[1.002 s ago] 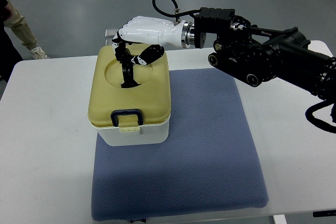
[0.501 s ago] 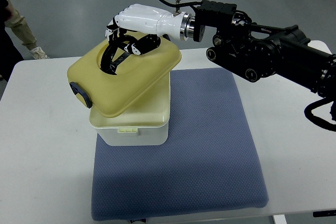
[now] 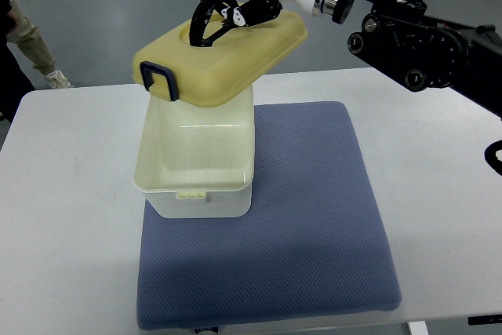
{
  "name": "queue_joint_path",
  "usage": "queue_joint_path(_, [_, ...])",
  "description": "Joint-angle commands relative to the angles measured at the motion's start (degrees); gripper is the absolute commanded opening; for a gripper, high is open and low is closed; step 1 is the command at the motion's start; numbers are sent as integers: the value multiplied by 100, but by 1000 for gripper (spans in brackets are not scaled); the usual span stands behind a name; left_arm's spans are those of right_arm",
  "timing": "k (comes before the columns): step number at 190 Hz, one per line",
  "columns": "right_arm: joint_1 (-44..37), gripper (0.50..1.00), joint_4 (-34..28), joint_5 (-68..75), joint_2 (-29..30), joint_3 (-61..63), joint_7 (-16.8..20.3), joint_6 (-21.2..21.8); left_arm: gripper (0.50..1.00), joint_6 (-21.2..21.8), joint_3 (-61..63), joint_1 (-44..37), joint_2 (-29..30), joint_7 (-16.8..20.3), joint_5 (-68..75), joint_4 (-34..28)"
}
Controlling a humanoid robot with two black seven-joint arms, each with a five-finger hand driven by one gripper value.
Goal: Open white storage box with right hand
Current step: 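Lift the yellow lid up off the white box with the right hand, then carry the lid away from the box and lower it onto the cushion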
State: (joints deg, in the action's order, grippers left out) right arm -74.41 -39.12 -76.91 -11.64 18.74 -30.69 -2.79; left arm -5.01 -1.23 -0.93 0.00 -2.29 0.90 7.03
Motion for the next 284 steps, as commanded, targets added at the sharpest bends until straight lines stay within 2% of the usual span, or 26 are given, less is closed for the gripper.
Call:
queue_joint_path(1, [137,500,176,212,-242,-2,10,6,1000,0,0,-4,0,1,6,8])
queue_joint_path(48, [532,500,695,361,-699,-20,36,191,1000,0,0,-4,0,1,6,9])
queue_joint_path(92, [875,500,766,361,-1095,-134,36,349,1000,0,0,5,0,1,6,17])
queue_joint_path(150, [1209,500,766,344,-1253,-327,36,542,1000,0,0,-4,0,1,6,26])
queue_joint_path(219, [1552,500,678,309,-1156,-354,45,718,1000,0,-9,-4,0,1,6,44])
queue_joint_path(284, [1596,500,669,300,-1139,-547,36,1008,1000,0,-9,-4,0,1,6,35])
